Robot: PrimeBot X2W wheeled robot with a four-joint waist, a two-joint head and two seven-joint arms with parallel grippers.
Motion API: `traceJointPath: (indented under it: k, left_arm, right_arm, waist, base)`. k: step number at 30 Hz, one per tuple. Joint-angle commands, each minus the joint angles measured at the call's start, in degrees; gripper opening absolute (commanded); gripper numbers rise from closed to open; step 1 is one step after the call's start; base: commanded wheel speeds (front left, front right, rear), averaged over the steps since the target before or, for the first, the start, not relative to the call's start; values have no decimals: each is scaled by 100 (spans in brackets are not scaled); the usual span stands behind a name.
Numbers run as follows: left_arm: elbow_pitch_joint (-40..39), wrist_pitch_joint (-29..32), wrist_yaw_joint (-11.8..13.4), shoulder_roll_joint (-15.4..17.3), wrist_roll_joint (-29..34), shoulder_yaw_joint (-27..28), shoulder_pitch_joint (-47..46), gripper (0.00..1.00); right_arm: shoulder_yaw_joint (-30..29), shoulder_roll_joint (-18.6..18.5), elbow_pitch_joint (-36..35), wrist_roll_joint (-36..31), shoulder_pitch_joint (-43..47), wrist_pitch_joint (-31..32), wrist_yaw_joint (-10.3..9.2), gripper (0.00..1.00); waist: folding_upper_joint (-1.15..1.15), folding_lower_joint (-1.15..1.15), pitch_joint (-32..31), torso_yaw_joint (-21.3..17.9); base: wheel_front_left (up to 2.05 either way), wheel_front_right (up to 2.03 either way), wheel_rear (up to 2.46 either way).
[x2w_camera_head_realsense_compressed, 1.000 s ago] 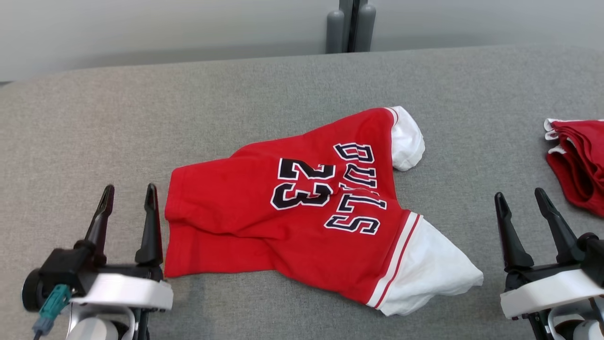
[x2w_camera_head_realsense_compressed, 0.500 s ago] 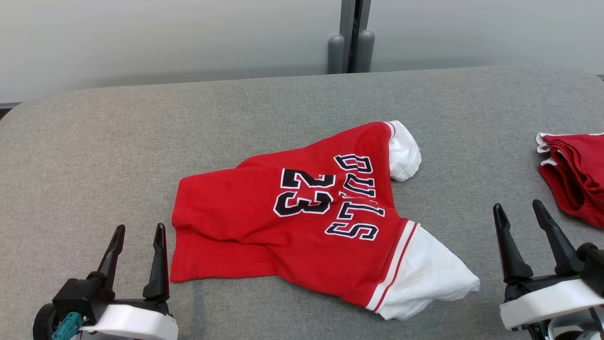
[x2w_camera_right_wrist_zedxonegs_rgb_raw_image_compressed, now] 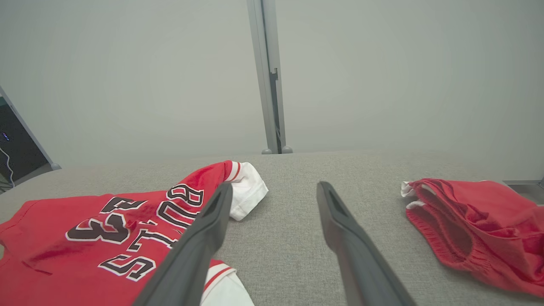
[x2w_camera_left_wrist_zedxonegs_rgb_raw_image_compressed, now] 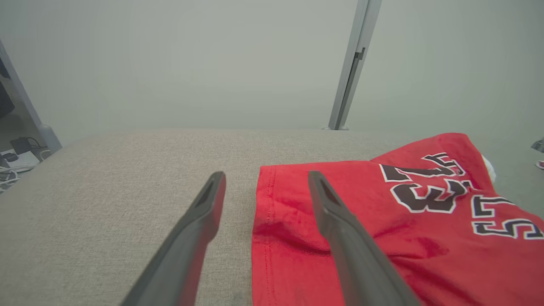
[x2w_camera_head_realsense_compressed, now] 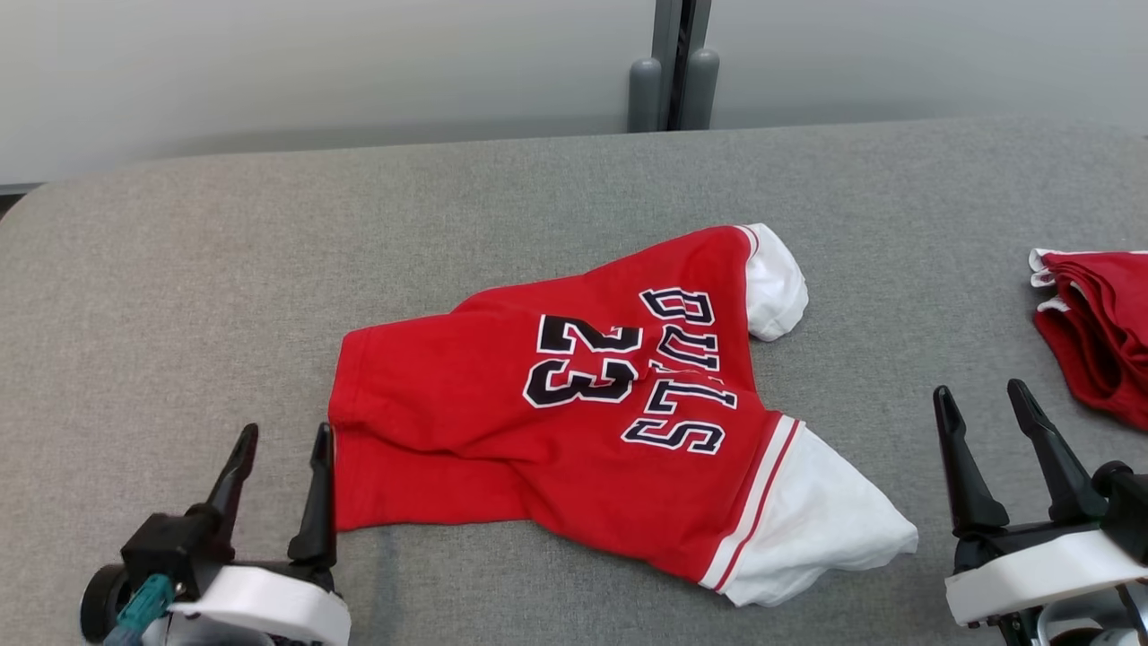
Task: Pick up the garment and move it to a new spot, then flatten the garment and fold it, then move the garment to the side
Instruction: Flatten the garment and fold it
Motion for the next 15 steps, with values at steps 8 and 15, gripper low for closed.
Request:
traceJointPath:
  k: [8, 15]
  left_arm:
    - [771, 581, -312, -73, -401, -203, -171, 100]
    - [1430, 716, -516, -108, -626, -218, -337, 100]
  right_arm:
    - [126, 29, 116, 72, -133, -56, -1, 100]
    - [125, 43, 219, 69, -180, -115, -1, 100]
  waist:
    - [0, 0, 294, -94]
    - [0, 0, 474, -168]
  base:
    - [0, 0, 0]
    - [0, 0, 0]
